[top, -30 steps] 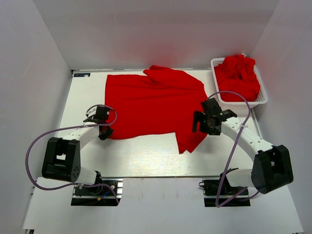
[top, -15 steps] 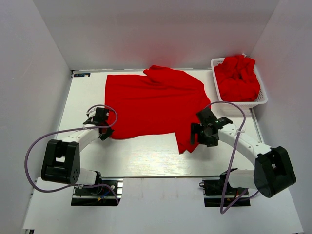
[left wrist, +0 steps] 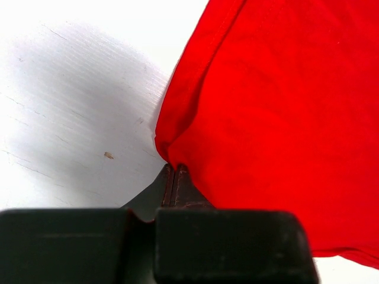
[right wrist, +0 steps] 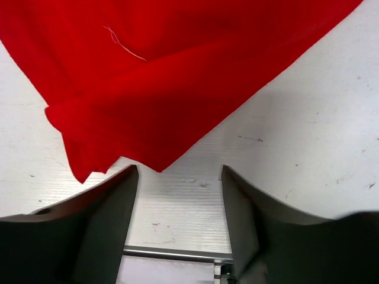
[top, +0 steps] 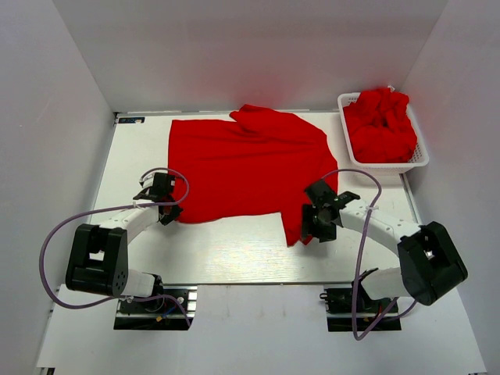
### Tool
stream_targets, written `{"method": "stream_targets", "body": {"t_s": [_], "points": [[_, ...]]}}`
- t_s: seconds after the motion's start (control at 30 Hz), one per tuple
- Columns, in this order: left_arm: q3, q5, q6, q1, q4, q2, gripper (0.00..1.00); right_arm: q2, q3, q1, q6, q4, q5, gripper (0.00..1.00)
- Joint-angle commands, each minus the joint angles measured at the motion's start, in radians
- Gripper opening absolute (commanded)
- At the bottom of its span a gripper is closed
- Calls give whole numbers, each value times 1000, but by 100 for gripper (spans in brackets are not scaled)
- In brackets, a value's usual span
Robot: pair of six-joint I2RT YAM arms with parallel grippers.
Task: Fold and stack the t-shirts
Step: Grap the side of the flattened tshirt closest away from the robot with both arms
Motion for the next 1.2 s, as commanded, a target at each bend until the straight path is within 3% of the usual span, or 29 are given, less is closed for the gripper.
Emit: {"method": "stream_targets", "body": {"t_s": [0.0, 0.5, 0.7, 0.87, 0.9, 0.93, 1.17], "points": [[-16, -16, 24, 5, -54, -5, 0, 13, -11, 12, 38, 51, -3, 58], [-16, -16, 34, 5, -54, -5, 0, 63, -20, 27, 59, 100, 19, 58], [-16, -16, 34, 5, -63, -5, 0, 112, -11, 38, 88, 97, 52, 50], [-16, -7, 43, 5, -54, -14, 0, 134, -16, 38, 142, 48, 109, 24], [-16, -7, 43, 5, -54, -14, 0, 132, -20, 38, 153, 38, 120, 9], [-16, -7, 43, 5, -54, -14, 0, 129, -23, 35, 182, 31, 140, 0], [-7, -7, 52, 5, -83, -67, 0, -30, -57, 30, 308, -48, 264, 0]]}}
